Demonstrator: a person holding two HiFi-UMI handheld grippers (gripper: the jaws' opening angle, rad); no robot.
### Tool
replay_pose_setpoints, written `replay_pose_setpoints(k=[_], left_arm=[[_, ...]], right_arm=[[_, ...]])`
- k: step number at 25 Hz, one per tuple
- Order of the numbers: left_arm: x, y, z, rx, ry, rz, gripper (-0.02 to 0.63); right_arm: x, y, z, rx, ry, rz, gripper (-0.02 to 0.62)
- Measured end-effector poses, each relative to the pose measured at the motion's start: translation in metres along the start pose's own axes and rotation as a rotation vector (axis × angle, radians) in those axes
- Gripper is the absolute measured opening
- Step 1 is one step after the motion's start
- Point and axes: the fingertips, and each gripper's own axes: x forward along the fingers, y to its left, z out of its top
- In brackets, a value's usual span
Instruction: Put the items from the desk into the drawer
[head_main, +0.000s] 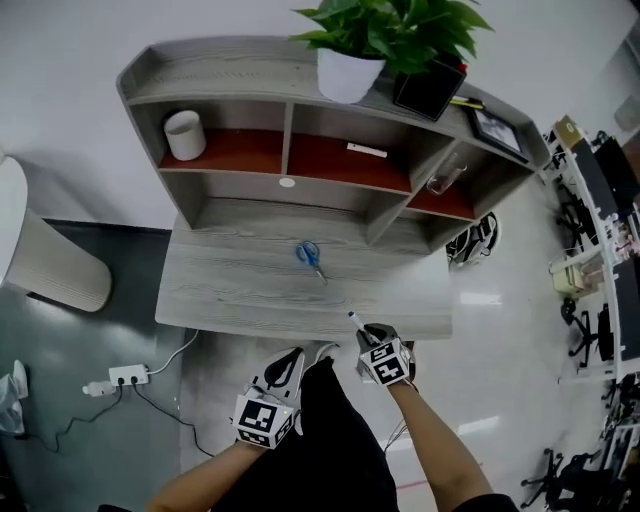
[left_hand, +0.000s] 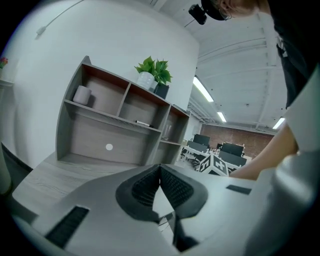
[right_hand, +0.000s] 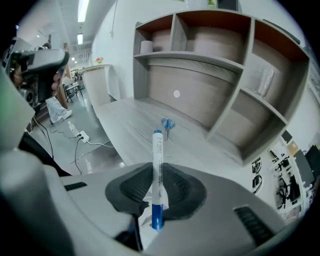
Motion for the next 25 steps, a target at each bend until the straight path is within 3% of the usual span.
replay_pose_setpoints(k=[9, 17, 25], left_arm=[[0.007, -0.056, -0.016, 0.036, 0.031, -0.020, 0.014], [0.028, -0.104, -0.036, 0.043, 0.081, 0.050, 0.014], [0.047, -0.148, -0.056, 0.064, 0.116, 0.103, 0.014]], right_arm=[[-0.027, -0.001, -0.083, 0.084, 0.008, 0.021, 0.080], [-0.027, -0.008, -0.137, 0.198, -0.028, 0.088, 0.080], [-0.020, -0.029, -0.186, 0.389, -0.062, 0.109, 0.080]])
